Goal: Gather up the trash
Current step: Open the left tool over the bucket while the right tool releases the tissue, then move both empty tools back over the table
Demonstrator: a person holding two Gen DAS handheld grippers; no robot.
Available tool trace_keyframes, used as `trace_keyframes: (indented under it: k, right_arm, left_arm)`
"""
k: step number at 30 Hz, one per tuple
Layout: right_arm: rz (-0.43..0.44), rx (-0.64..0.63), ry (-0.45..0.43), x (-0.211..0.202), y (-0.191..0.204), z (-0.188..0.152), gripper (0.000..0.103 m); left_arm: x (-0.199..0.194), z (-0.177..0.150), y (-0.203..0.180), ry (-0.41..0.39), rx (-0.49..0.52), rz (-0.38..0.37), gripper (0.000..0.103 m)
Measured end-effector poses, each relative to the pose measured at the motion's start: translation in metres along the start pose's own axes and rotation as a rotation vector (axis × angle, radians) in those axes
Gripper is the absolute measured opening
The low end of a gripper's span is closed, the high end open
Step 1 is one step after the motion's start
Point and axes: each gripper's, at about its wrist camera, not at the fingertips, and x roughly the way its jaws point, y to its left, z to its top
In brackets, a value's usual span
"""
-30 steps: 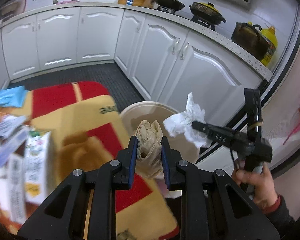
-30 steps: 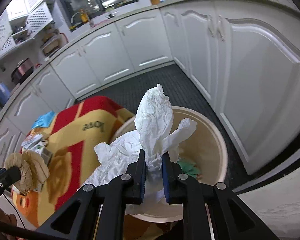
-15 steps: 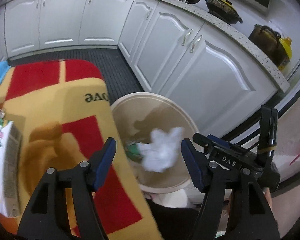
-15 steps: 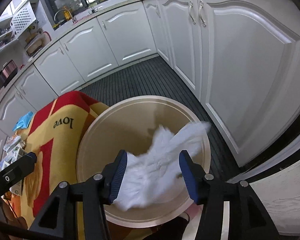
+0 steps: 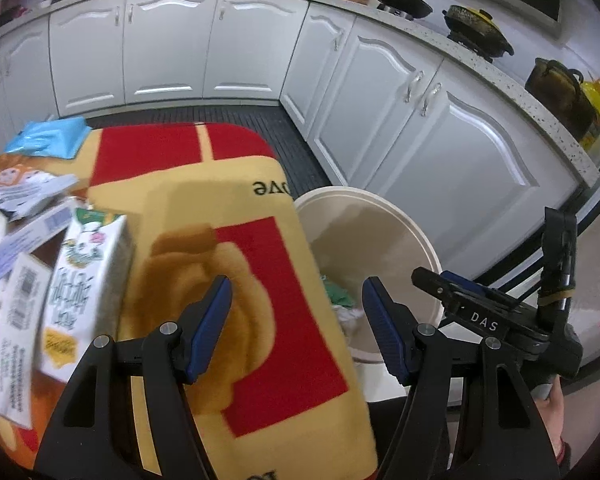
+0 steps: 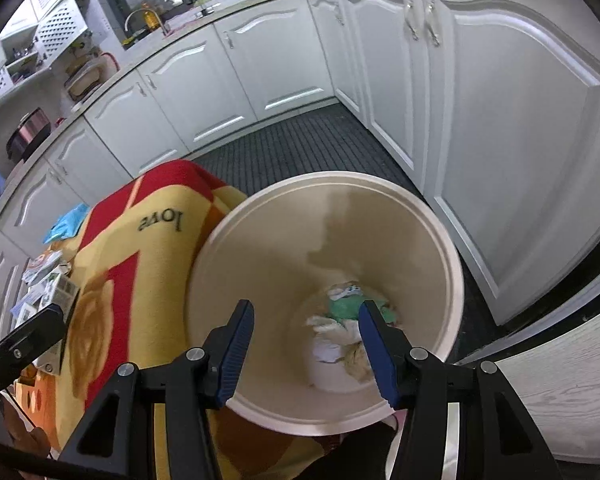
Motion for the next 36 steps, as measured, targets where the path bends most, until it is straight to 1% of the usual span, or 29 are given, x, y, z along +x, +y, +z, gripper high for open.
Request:
trace_keyframes:
  k: [3, 12, 19, 21, 23, 30, 34, 36]
  right_arm:
    - [0.014, -0.016, -0.002, -0.003, 0.012, -0.001, 0.056]
    - [0.069, -0.084, -0.011, -0.008, 0.061, 0.000, 0.057]
    - [0.125, -0.142, -0.001, -0.006, 0.103, 0.000, 0.059]
    - [0.140, -0.158, 0.000, -0.005, 0.115, 0.000, 0.061]
    - [0.153, -0.171, -0.001, -0.004, 0.125, 0.001, 0.068]
    - [0.194, -0.235, 0.021, 0.004, 0.167, 0.004, 0.068]
    - [0.209, -0.264, 0.029, 0.011, 0.187, 0.011, 0.069]
    - [0.222, -0.282, 0.035, 0.016, 0.200, 0.016, 0.069]
  left_arm:
    - [-0.012, -0.003, 0.007, -0.011, 0.000, 0.024, 0.067]
    - [-0.048, -0.010, 0.033, -0.044, -0.020, 0.081, 0.067]
    - [-0.076, -0.017, 0.067, -0.059, -0.036, 0.127, 0.067]
    - [-0.084, -0.018, 0.078, -0.064, -0.045, 0.135, 0.067]
    - [-0.093, -0.021, 0.094, -0.068, -0.062, 0.147, 0.067]
    - [-0.120, -0.024, 0.158, -0.090, -0.128, 0.216, 0.067]
    - [-0.129, -0.022, 0.206, -0.102, -0.203, 0.266, 0.067]
    - [-0.131, -0.019, 0.227, -0.106, -0.239, 0.286, 0.069]
